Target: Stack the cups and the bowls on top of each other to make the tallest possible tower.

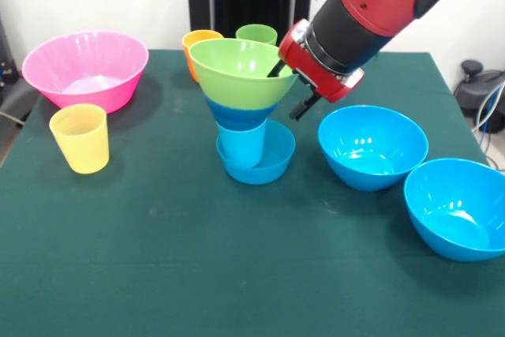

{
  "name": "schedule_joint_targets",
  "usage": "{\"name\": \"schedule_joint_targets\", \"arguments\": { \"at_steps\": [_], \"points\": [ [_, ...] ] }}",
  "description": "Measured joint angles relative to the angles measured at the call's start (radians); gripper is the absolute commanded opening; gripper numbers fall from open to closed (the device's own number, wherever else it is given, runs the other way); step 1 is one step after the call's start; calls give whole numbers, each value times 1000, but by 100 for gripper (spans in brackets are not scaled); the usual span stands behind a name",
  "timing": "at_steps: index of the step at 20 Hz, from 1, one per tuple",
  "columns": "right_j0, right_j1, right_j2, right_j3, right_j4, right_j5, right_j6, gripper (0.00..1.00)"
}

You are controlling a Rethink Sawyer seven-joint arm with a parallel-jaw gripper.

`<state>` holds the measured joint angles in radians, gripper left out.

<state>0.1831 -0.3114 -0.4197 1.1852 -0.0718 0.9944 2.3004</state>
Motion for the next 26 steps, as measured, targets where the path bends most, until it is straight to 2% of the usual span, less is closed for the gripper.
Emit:
{"name": "schedule_joint_targets", "arguments": {
  "at_steps": [10, 26],
  "points": [
    [5, -11, 0, -1, 0, 0, 0, 100],
    [11, -139, -6, 0, -1, 18, 0, 100]
  ]
}}
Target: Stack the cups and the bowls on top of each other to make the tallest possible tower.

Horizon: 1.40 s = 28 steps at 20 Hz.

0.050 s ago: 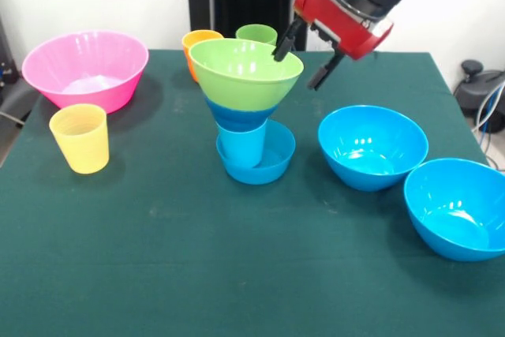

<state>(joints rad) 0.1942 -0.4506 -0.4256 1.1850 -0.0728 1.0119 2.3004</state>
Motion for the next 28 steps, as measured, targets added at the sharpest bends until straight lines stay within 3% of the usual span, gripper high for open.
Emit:
{"name": "schedule_joint_targets", "arguments": {
  "at_steps": [13, 28],
  "points": [
    [10, -29, -30, 0, 0, 62, 0, 100],
    [19, -18, -61, 0, 0, 66, 0, 100]
  ]
}}
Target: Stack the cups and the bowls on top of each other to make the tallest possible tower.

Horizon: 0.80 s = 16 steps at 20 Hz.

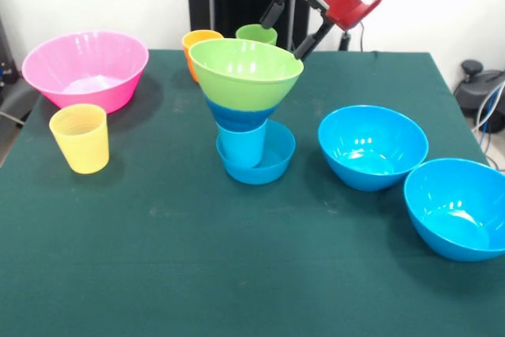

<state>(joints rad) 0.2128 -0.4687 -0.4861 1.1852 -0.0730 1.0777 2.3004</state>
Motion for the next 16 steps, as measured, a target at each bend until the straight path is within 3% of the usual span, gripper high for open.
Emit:
{"name": "schedule_joint_targets", "arguments": {
  "at_steps": [10, 16],
  "points": [
    [11, 2, -37, 0, -23, 0, 0, 100],
    [49, 14, -103, -13, -95, -7, 0, 100]
  ]
}}
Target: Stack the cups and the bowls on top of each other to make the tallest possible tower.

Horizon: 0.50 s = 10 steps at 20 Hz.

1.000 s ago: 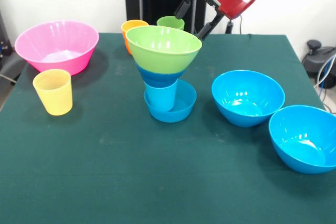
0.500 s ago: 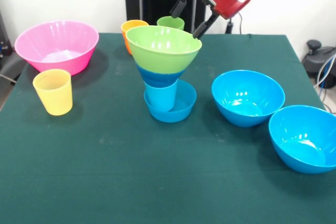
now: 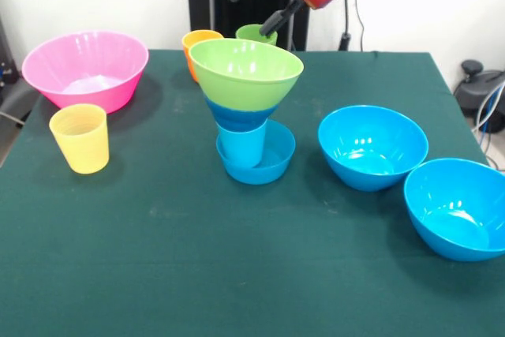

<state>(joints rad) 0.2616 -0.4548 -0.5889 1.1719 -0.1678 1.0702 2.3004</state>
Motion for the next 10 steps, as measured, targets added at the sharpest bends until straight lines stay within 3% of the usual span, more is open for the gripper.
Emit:
{"name": "schedule_joint_targets", "arguments": {
  "at_steps": [10],
  "points": [
    [7, 32, -38, -5, -15, -104, 0, 100]
  ]
}}
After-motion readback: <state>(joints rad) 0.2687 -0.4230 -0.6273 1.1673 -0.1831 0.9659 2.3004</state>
